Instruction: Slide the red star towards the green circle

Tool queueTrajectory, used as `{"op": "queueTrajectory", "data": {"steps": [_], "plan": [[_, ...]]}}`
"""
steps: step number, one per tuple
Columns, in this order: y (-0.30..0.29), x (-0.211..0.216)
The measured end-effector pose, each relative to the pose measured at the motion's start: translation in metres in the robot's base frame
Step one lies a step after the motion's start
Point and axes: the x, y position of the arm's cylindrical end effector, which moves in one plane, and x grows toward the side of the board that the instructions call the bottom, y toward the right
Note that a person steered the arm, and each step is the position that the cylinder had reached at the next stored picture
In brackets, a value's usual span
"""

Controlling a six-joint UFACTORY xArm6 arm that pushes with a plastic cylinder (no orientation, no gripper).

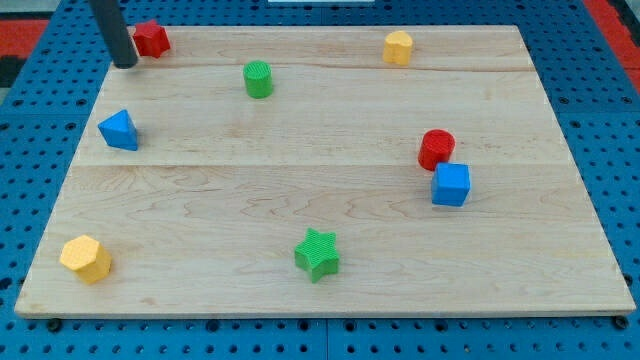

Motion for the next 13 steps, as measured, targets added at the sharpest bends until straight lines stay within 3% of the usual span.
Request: {"op": "queueTrajectory", "data": {"steps": [1,3,7,9,13], "plan": [[-0.026,-0.019],[-0.015,-0.076],[0.022,-0.074],[0.027,-0.035],[0.073,-0.008]]}}
